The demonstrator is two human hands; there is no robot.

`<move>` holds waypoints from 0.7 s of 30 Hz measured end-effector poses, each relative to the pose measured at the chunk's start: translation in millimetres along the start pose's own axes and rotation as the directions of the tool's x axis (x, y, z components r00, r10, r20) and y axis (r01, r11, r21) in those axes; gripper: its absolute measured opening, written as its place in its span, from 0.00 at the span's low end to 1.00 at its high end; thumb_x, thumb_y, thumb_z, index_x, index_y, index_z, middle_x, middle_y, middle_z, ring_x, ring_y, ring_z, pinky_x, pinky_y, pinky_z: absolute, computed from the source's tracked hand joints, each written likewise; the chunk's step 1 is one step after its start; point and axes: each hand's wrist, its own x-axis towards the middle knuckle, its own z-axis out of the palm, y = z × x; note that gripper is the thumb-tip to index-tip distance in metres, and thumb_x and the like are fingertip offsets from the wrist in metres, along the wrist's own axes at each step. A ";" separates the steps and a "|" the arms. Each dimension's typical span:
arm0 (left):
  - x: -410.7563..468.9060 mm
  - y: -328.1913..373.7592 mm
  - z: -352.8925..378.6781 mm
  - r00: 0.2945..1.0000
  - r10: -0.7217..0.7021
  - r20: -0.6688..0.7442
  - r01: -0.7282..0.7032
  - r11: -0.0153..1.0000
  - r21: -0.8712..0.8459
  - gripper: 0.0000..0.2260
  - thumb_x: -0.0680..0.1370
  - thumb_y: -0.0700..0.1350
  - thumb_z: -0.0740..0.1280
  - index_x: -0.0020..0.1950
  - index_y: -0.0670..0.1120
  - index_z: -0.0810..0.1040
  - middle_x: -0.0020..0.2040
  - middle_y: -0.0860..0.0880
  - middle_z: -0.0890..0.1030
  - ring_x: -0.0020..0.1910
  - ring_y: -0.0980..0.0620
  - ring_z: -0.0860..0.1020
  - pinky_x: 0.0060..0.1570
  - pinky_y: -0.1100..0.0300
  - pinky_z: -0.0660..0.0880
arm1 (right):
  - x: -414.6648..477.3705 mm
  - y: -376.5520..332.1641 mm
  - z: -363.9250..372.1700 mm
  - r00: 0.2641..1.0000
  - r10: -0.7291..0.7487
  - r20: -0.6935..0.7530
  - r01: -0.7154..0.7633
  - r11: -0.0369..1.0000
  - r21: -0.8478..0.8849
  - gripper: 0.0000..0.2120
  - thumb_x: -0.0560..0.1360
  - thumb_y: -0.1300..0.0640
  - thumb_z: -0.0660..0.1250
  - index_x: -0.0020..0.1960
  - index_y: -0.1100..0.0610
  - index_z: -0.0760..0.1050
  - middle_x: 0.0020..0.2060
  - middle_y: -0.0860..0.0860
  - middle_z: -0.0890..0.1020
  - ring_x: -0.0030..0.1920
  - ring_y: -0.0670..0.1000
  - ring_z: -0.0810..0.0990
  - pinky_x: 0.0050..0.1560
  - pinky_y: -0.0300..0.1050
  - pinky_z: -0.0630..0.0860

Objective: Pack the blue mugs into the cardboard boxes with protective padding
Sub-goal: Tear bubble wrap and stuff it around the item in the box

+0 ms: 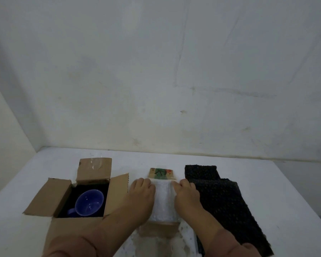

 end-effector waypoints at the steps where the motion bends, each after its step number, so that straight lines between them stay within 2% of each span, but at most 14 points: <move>1: -0.1 -1.9 0.9 0.999 0.022 0.030 -0.023 0.999 0.024 0.21 0.77 0.47 0.63 0.68 0.43 0.66 0.68 0.43 0.68 0.67 0.44 0.65 0.72 0.50 0.57 | -1.0 0.1 0.3 1.000 0.000 0.001 0.000 0.999 -0.046 0.27 0.73 0.64 0.57 0.71 0.51 0.60 0.69 0.56 0.61 0.64 0.59 0.62 0.61 0.53 0.65; 3: 0.5 -4.9 -2.3 0.995 0.057 0.086 -0.062 0.997 0.056 0.24 0.75 0.46 0.63 0.69 0.42 0.65 0.71 0.42 0.65 0.72 0.42 0.60 0.74 0.47 0.49 | -5.6 1.8 0.0 0.996 -0.080 -0.036 0.075 0.989 -0.128 0.23 0.73 0.62 0.59 0.68 0.52 0.64 0.71 0.56 0.59 0.66 0.60 0.61 0.62 0.56 0.63; 4: 1.4 -6.6 -4.9 0.991 0.072 0.116 -0.079 0.995 0.063 0.25 0.75 0.45 0.64 0.70 0.41 0.65 0.73 0.41 0.62 0.74 0.41 0.56 0.75 0.46 0.46 | -7.0 2.5 -1.2 0.982 -0.164 -0.092 0.143 0.970 -0.196 0.20 0.73 0.60 0.62 0.64 0.53 0.69 0.70 0.56 0.64 0.65 0.59 0.65 0.60 0.55 0.66; 6: 3.3 -8.8 -10.2 0.976 0.107 0.192 -0.125 0.989 0.084 0.27 0.75 0.45 0.64 0.72 0.39 0.62 0.76 0.39 0.55 0.76 0.41 0.50 0.75 0.44 0.42 | -8.8 3.8 -3.7 0.932 -0.316 -0.179 0.243 0.909 -0.338 0.13 0.68 0.55 0.69 0.52 0.53 0.79 0.62 0.54 0.77 0.58 0.55 0.75 0.55 0.52 0.73; 7: 3.7 -9.3 -12.6 0.967 0.123 0.225 -0.148 0.984 0.098 0.29 0.75 0.45 0.64 0.73 0.39 0.61 0.77 0.39 0.52 0.77 0.42 0.48 0.75 0.44 0.41 | -8.7 5.9 -4.7 0.922 -0.363 -0.134 0.296 0.885 -0.359 0.13 0.68 0.55 0.69 0.53 0.54 0.79 0.61 0.54 0.78 0.58 0.55 0.76 0.58 0.52 0.72; 8: 4.4 -9.2 -14.1 0.959 0.137 0.249 -0.169 0.980 0.109 0.30 0.76 0.46 0.65 0.74 0.38 0.59 0.77 0.39 0.51 0.77 0.42 0.48 0.74 0.44 0.41 | -6.8 7.4 -4.4 0.923 -0.383 -0.044 0.350 0.879 -0.324 0.17 0.72 0.55 0.65 0.60 0.57 0.75 0.65 0.56 0.73 0.63 0.55 0.72 0.66 0.55 0.65; 9: 5.3 -8.8 -15.0 0.951 0.149 0.270 -0.187 0.975 0.120 0.30 0.76 0.46 0.65 0.74 0.38 0.58 0.78 0.38 0.51 0.77 0.42 0.48 0.74 0.44 0.40 | -5.3 9.1 -3.5 0.929 -0.359 0.089 0.369 0.893 -0.256 0.22 0.76 0.54 0.60 0.68 0.60 0.67 0.70 0.56 0.66 0.69 0.55 0.65 0.72 0.56 0.54; 10: 6.0 -8.3 -15.3 0.944 0.159 0.288 -0.203 0.970 0.130 0.31 0.76 0.47 0.65 0.75 0.38 0.57 0.78 0.38 0.51 0.77 0.42 0.48 0.74 0.44 0.40 | -4.2 10.7 -4.9 0.926 -0.309 0.218 0.355 0.910 -0.214 0.27 0.77 0.52 0.59 0.72 0.61 0.59 0.74 0.56 0.60 0.72 0.55 0.59 0.74 0.57 0.47; 11: 7.3 -8.1 -15.5 0.937 0.168 0.306 -0.217 0.966 0.137 0.32 0.76 0.48 0.65 0.75 0.39 0.57 0.78 0.38 0.51 0.77 0.42 0.49 0.74 0.44 0.40 | -2.4 11.2 -8.4 0.914 -0.284 0.290 0.351 0.912 -0.212 0.32 0.76 0.50 0.59 0.75 0.60 0.53 0.75 0.55 0.55 0.74 0.55 0.55 0.74 0.57 0.43; 15: 13.7 -10.3 -16.4 0.918 0.198 0.343 -0.253 0.960 0.123 0.37 0.73 0.54 0.68 0.76 0.41 0.55 0.77 0.40 0.56 0.77 0.44 0.53 0.73 0.42 0.38 | 3.2 4.6 -16.9 0.890 -0.288 0.353 0.389 0.884 -0.259 0.43 0.72 0.45 0.66 0.76 0.58 0.46 0.76 0.56 0.51 0.75 0.56 0.53 0.73 0.60 0.43; 18: 18.3 -14.1 -15.0 0.907 0.227 0.355 -0.275 0.958 0.088 0.43 0.70 0.56 0.71 0.76 0.46 0.51 0.77 0.43 0.58 0.76 0.45 0.54 0.71 0.41 0.34 | 9.9 -4.6 -20.6 0.861 -0.264 0.434 0.422 0.847 -0.322 0.45 0.72 0.44 0.67 0.76 0.58 0.44 0.76 0.57 0.54 0.75 0.57 0.54 0.73 0.61 0.41; 21: 23.0 -17.2 -11.6 0.878 0.247 0.409 -0.326 0.936 0.134 0.48 0.68 0.60 0.72 0.77 0.45 0.48 0.77 0.43 0.56 0.77 0.44 0.53 0.69 0.39 0.32 | 15.8 -9.6 -20.4 0.828 -0.229 0.512 0.445 0.823 -0.352 0.46 0.72 0.41 0.66 0.76 0.58 0.42 0.75 0.57 0.56 0.75 0.58 0.55 0.72 0.64 0.36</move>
